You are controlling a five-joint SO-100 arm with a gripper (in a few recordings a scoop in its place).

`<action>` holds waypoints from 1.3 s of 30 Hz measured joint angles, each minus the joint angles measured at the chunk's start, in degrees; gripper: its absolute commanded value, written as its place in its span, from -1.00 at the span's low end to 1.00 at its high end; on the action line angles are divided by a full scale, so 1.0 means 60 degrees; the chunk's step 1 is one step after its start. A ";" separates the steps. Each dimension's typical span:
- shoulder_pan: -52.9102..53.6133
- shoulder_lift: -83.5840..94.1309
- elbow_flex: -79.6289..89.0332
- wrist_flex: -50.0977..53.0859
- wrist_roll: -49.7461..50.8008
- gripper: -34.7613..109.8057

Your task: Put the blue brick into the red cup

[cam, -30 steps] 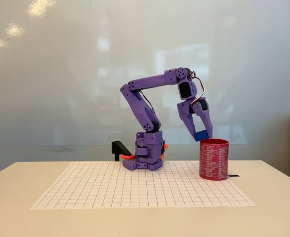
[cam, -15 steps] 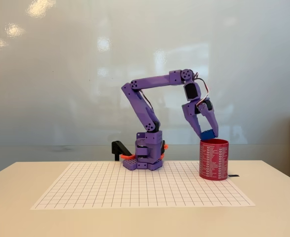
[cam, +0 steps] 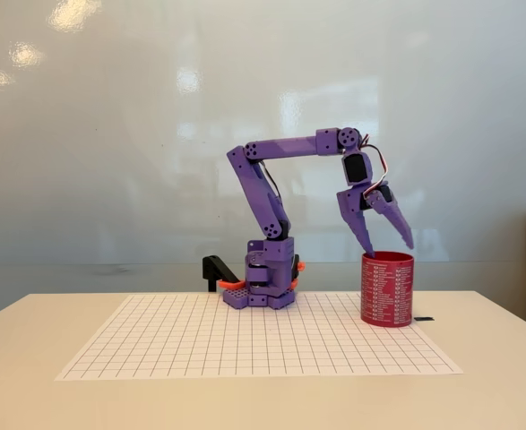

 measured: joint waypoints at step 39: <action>1.2114 0.8511 -0.0630 0.0835 -0.3442 -0.53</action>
